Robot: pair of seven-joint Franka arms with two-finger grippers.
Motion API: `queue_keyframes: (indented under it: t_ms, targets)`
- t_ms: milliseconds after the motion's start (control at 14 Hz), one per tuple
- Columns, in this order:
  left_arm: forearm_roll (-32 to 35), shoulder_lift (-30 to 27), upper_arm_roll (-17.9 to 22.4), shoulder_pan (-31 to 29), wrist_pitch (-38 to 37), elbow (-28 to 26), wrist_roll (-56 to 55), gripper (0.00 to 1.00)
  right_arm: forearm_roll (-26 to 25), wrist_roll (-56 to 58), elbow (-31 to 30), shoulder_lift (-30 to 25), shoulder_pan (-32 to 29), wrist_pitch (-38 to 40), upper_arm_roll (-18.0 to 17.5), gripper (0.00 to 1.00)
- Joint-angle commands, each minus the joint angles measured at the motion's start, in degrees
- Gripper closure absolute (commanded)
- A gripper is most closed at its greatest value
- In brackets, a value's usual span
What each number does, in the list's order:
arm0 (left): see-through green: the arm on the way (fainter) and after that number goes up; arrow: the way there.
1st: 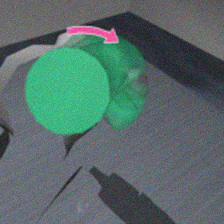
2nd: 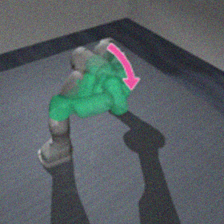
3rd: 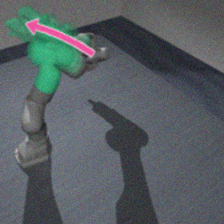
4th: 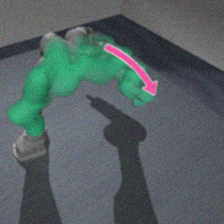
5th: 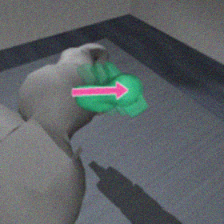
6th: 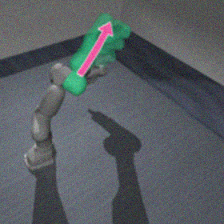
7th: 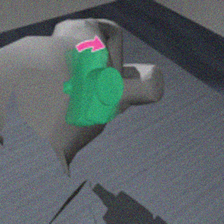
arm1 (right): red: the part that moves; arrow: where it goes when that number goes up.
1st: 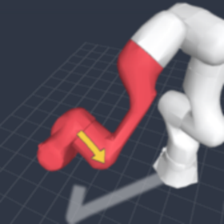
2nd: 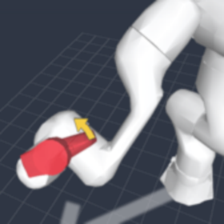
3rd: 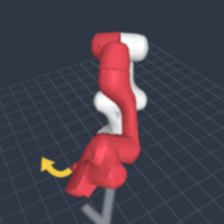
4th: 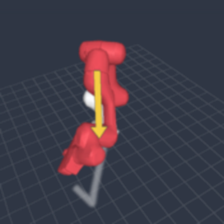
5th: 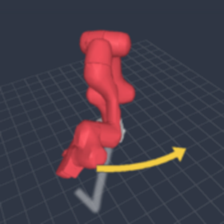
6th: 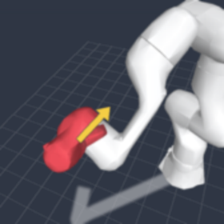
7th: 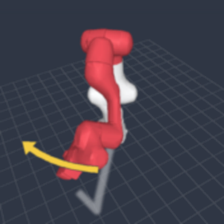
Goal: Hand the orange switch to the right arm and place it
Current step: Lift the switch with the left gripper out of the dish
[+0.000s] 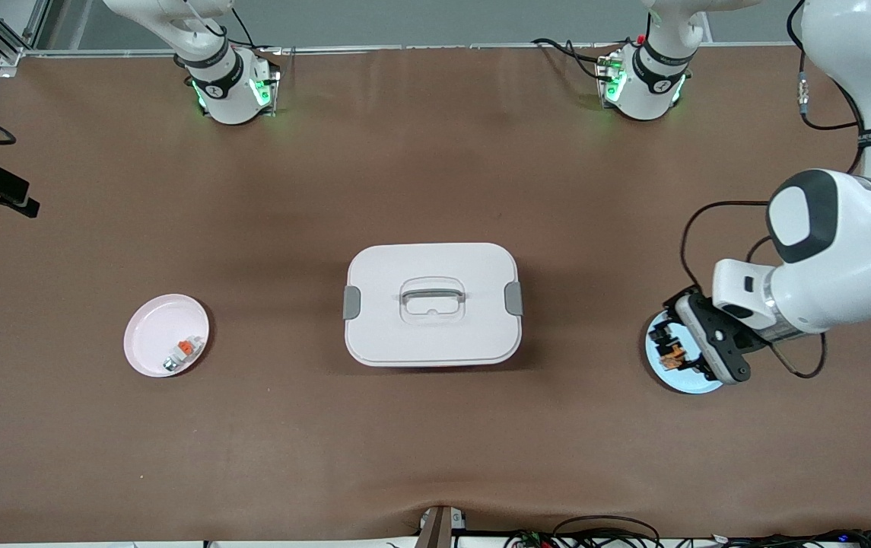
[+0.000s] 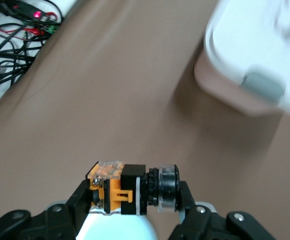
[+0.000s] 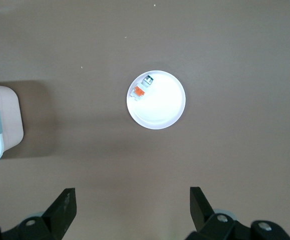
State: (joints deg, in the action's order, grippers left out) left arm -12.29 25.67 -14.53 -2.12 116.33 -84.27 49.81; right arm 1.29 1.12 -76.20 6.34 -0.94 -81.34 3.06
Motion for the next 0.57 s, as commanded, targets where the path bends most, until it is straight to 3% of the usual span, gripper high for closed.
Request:
queue_keyframes:
  t_ms: [0,214,499]
  targets:
    - [-0.1,-1.6,-3.5,0.1,-1.3,1.3,-20.0,1.00,0.3,0.5,0.7,-0.2,-1.7,0.6,-0.3,0.00]
    - [-0.1,-1.9,-7.9,0.1,-1.2,2.3,-43.2,1.00,0.6,0.8,0.4,0.5,-2.9,-0.1,-0.4,0.00]
    - [-0.2,-2.0,-12.0,1.9,-1.2,2.3,-64.9,1.00,0.6,3.4,0.6,0.0,-2.9,1.1,-0.4,0.00]
